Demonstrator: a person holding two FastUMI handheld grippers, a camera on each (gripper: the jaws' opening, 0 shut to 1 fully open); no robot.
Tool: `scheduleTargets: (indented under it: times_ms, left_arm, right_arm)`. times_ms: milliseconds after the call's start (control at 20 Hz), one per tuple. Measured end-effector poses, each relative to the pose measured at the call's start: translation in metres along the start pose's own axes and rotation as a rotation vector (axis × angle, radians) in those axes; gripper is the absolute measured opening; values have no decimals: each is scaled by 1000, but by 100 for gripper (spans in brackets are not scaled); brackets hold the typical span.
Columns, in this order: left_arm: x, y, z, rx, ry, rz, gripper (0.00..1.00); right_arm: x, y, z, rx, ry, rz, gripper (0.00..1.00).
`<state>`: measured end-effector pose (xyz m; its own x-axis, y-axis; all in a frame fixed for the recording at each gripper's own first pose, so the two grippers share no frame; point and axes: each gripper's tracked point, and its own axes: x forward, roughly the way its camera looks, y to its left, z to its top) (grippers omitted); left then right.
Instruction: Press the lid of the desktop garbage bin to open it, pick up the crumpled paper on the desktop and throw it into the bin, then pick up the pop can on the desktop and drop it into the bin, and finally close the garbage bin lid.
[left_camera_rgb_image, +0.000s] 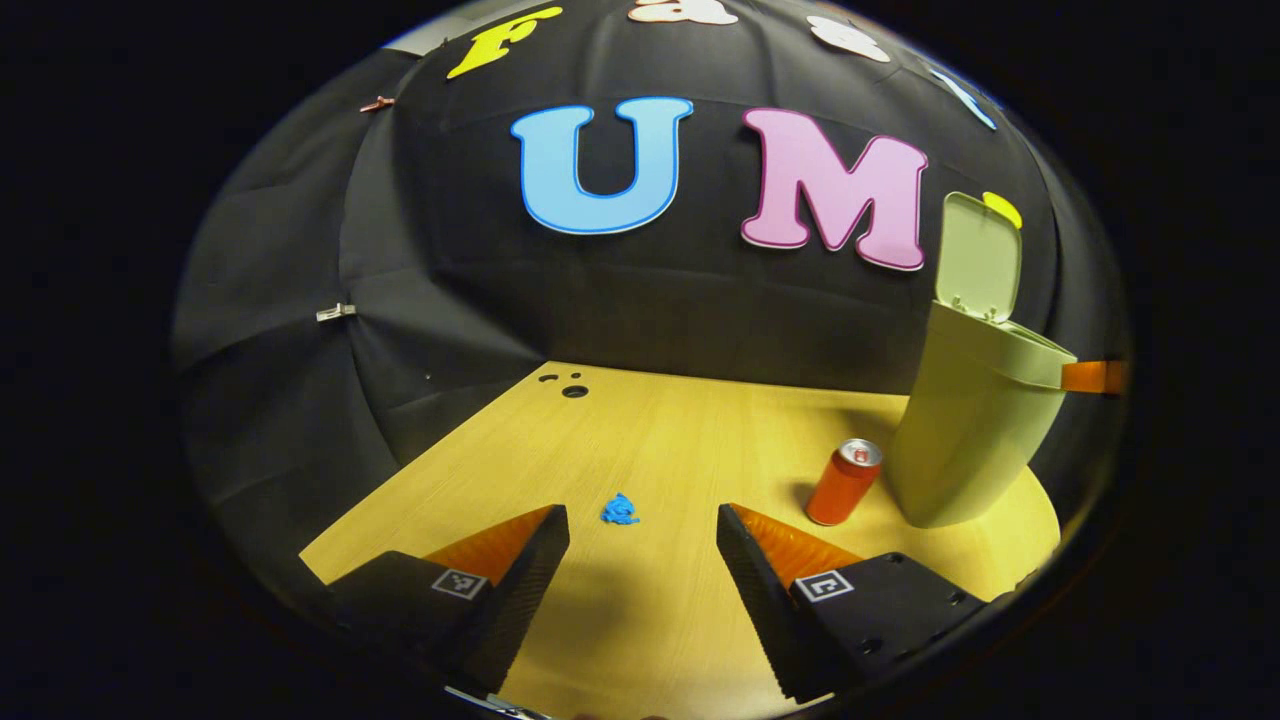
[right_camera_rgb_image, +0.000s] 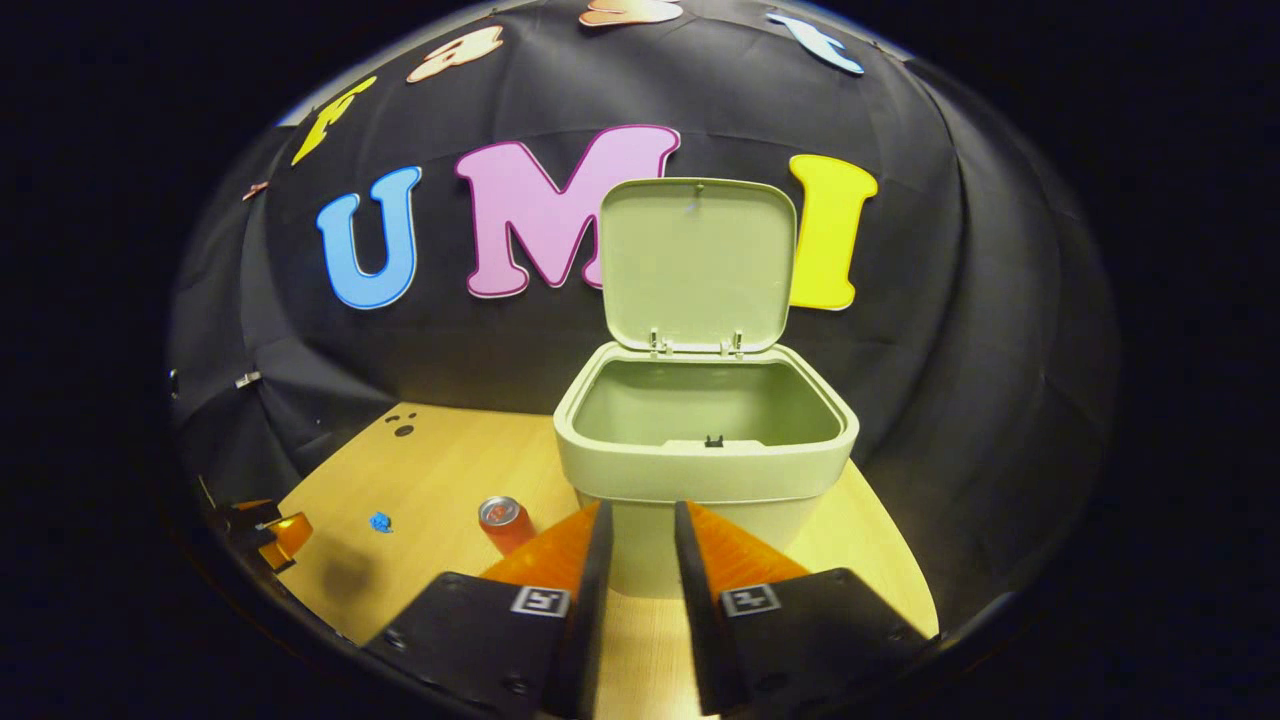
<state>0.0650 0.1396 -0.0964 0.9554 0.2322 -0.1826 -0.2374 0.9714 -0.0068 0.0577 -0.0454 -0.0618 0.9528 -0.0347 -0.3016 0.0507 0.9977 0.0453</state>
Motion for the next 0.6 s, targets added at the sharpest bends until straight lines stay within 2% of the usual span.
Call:
scheduleTargets:
  times_ms: [50, 100, 150, 200, 250, 600]
  left_arm:
    - [9, 5, -1, -14, 9, 12, 96]
    - [20, 9, -4, -33, 19, 22, 96]
    - [30, 12, -6, -50, 30, 30, 96]
    - [39, 14, -9, -61, 41, 35, 96]
    - [49, 15, -10, -65, 49, 38, 96]
    - [111, 12, -23, -46, 69, 34, 96]
  right_arm:
    - [2, 3, -4, -4, 8, 7, 61]
    - [2, 6, -7, -4, 16, 14, 67]
    - [3, 7, -11, -3, 22, 17, 85]
    - [0, 8, -12, -4, 29, 21, 96]
    - [4, 9, -18, -5, 37, 22, 100]
    - [-1, 12, -56, -47, 124, 31, 100]
